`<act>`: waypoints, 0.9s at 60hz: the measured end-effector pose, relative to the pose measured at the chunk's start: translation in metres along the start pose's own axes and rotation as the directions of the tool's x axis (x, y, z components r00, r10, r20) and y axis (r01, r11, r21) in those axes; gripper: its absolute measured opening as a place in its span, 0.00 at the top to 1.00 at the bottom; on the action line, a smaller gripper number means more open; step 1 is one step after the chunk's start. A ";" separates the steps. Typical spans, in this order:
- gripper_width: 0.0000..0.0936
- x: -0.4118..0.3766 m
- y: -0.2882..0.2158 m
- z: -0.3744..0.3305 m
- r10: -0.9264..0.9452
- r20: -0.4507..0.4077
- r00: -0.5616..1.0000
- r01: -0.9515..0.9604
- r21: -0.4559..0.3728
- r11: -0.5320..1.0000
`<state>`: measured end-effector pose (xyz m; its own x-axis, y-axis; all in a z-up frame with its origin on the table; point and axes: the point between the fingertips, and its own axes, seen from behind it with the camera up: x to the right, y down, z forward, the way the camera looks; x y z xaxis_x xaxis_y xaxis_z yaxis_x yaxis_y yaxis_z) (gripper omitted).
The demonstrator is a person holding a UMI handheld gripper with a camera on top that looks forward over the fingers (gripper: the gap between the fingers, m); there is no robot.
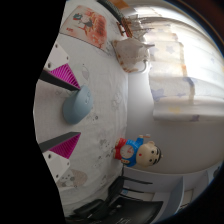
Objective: Arrange mouse
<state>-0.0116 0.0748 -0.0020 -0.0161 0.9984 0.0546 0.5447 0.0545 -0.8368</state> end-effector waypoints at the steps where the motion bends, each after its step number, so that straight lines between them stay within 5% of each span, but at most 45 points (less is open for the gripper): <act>1: 0.09 0.000 -0.001 0.003 0.001 0.001 1.000 -0.001 -0.002 1.000; 28: 0.10 0.024 -0.022 0.056 0.044 -0.064 0.997 -0.046 -0.029 0.999; 38: 0.47 0.011 -0.023 0.060 0.048 -0.030 0.998 -0.049 -0.039 0.998; 54: 0.58 0.002 -0.087 0.026 0.054 -0.113 0.992 -0.055 -0.004 0.998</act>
<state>-0.0804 0.0728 0.0570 0.1078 0.9917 0.0704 0.5485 -0.0003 -0.8362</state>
